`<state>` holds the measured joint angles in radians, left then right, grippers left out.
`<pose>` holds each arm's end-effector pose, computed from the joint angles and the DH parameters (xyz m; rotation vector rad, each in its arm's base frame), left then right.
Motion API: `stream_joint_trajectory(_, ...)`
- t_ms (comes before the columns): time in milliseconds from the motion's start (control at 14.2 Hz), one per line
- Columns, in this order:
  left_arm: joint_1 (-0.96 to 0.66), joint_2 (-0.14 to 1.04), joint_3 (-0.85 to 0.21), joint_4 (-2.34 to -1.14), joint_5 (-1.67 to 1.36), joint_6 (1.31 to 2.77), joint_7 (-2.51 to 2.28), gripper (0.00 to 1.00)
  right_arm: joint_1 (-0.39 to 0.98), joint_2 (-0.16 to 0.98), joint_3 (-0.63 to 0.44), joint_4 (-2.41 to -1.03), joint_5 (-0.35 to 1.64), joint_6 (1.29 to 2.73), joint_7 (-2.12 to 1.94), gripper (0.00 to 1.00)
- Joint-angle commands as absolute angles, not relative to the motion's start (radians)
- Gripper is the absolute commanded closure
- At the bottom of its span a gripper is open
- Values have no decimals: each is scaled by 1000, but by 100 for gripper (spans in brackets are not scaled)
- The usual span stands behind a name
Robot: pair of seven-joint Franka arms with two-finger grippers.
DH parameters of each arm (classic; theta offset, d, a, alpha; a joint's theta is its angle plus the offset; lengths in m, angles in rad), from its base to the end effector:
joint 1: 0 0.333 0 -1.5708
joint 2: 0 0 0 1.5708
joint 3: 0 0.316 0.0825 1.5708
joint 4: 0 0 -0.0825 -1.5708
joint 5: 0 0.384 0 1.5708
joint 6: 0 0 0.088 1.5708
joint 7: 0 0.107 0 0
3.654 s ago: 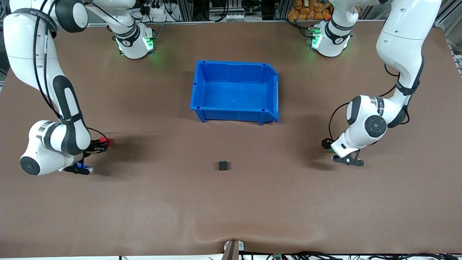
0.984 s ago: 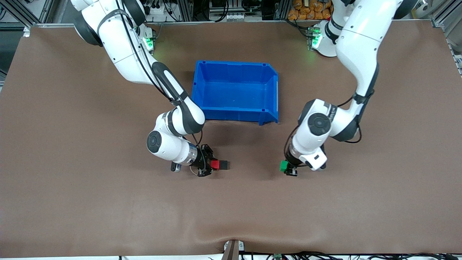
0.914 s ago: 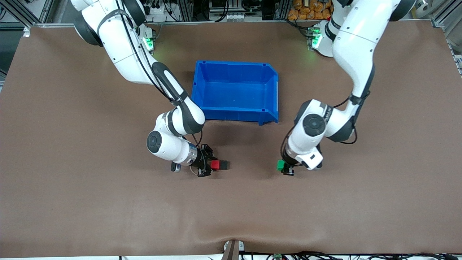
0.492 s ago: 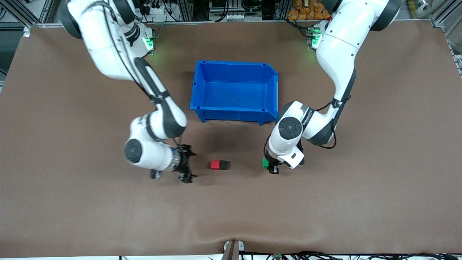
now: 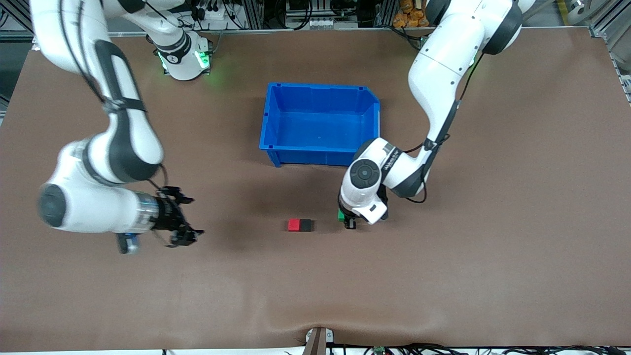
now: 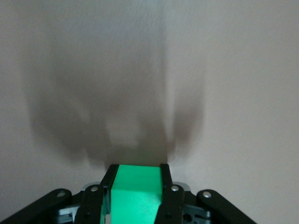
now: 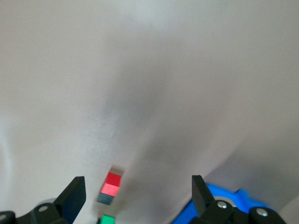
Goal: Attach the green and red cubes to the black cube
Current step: 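Set the red cube beside the black cube and open the right gripper, then withdraw the right gripper while the left gripper presses the green cube to the black cube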
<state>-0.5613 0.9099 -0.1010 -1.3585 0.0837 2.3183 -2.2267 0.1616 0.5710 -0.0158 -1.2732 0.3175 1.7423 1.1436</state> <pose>0.5953 -0.4414 0.1782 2.2040 2.1589 -0.0134 0.6980 0.1336 0.4188 -2.5291 1.4927 0.3875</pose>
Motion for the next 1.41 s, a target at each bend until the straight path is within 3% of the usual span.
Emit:
stream_joint_trajectory(0, -577, 943, -100, -1280, 71, 2290, -2237, 100, 134, 462, -5, -1299, 252, 1712, 940, 0)
stream_joint_trajectory(281, -624, 1005, -89, -1218, 71, 2301, -2235, 100, 107, 420, 11, -1287, 134, 1648, 757, 0)
stream_joint_trajectory(492, -627, 1006, -94, -1216, 71, 2338, -2237, 100, 55, 408, 90, -1234, 71, 1643, 714, 0)
stream_joint_trajectory(773, -627, 1011, -92, -1209, 71, 2443, -2264, 100, 34, 399, 77, -1071, 51, 1435, 573, 0)
stream_joint_trajectory(984, -626, 1031, -92, -1178, 71, 2474, -2267, 100, -5, 321, 55, -1077, 81, 1321, 531, 0)
stream_joint_trajectory(1195, -626, 1035, -83, -1177, 71, 2502, -2284, 100, 5, 261, 5, -1113, 61, 1315, 386, 0)
stream_joint_trajectory(1335, -627, 1049, -77, -1172, 71, 2511, -2290, 100, 5, 177, -52, -1213, 46, 1328, 205, 0)
